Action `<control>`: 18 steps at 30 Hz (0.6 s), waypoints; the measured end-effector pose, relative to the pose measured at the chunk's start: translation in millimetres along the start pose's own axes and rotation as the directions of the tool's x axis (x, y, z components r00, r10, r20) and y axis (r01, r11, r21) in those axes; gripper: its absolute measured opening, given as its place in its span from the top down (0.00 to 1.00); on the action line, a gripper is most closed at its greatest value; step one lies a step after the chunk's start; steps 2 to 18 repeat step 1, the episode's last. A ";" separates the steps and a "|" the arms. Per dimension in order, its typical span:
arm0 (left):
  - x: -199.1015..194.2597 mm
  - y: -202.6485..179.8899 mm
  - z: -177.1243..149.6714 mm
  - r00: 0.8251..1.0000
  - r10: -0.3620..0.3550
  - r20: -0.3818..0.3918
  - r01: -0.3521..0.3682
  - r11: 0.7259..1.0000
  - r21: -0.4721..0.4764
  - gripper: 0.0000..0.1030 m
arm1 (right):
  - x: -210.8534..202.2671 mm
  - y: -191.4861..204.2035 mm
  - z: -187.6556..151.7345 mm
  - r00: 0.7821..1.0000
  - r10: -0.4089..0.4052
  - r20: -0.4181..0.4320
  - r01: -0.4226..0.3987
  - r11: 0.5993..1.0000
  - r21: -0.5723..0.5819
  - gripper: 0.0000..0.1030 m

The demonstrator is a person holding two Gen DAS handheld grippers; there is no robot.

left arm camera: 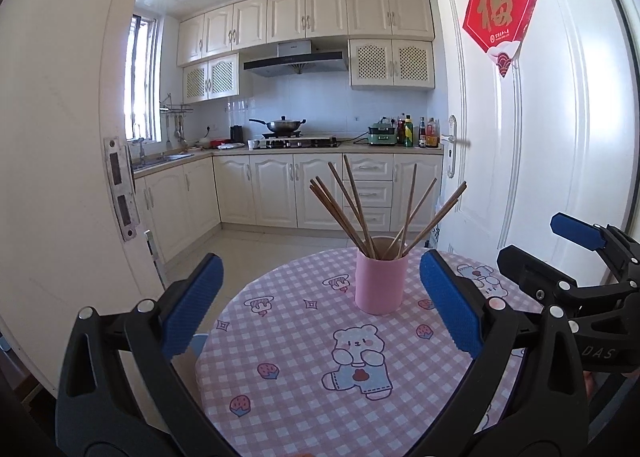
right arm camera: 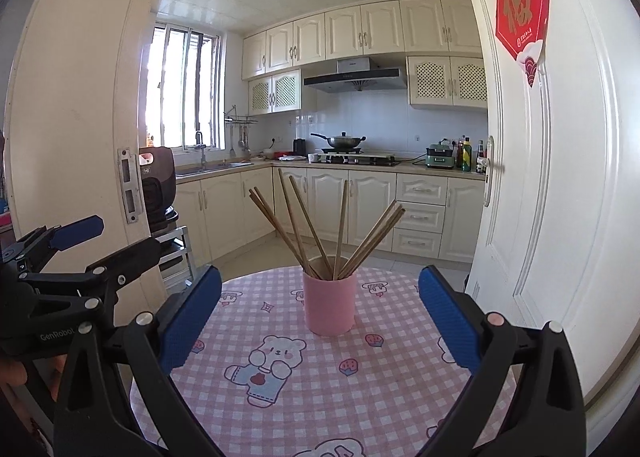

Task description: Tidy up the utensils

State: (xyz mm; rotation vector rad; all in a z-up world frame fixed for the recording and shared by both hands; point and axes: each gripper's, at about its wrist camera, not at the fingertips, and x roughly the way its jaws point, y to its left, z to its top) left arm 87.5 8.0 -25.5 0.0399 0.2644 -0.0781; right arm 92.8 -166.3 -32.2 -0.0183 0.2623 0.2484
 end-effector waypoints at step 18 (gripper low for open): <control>6.6 0.4 -2.2 1.000 -0.005 -0.021 0.005 1.000 -0.005 0.06 | 4.8 -1.4 -2.5 1.000 -0.001 -0.012 0.001 1.000 0.001 0.08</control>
